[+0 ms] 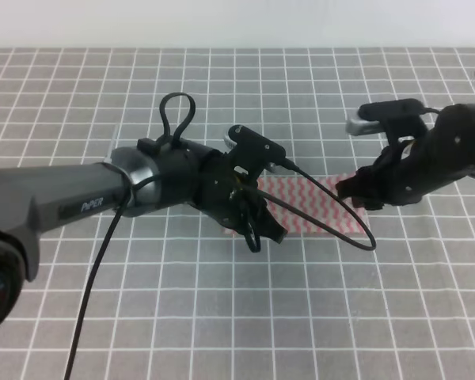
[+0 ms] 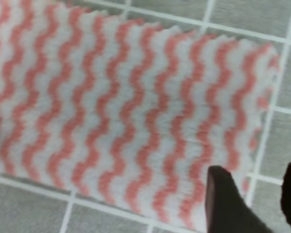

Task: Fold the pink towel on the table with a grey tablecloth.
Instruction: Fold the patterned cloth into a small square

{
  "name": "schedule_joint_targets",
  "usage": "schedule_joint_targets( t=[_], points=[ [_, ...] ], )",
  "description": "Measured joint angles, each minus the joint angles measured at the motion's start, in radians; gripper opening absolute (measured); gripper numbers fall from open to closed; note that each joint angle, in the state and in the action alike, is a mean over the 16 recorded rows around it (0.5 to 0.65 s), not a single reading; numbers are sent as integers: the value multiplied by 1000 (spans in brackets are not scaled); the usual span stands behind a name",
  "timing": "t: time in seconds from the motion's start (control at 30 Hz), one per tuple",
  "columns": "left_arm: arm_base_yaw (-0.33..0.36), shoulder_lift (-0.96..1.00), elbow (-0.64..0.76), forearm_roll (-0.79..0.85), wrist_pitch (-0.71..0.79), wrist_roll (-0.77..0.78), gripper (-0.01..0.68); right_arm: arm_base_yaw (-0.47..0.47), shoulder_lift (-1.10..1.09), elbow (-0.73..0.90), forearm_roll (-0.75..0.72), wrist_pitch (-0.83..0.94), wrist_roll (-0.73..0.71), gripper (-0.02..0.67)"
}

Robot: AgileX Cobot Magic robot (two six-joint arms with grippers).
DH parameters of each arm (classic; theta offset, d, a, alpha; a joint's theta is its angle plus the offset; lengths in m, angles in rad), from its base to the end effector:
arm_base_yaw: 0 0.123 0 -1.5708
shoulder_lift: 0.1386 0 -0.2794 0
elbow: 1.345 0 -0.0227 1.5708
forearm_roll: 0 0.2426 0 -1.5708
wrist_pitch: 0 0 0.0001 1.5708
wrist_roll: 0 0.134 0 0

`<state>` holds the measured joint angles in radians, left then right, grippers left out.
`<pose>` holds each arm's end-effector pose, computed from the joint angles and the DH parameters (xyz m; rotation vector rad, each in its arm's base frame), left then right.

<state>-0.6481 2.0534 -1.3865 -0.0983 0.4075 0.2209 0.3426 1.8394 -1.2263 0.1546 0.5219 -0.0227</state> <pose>0.3571 -0.2770 0.1246 0.9912 2.3760 -0.2469 0.3725 0.1438 0.1620 -0.3305 2.6114 0.2588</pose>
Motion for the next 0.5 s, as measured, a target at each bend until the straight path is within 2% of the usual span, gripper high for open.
schedule_joint_targets(
  t=[0.17,0.5],
  points=[
    [1,-19,1,0,4,2,-1,-10,17,0,14,10,16,247],
    [2,-87,5,0,-38,3,-1,-13,64,0,54,10,23,256]
  ],
)
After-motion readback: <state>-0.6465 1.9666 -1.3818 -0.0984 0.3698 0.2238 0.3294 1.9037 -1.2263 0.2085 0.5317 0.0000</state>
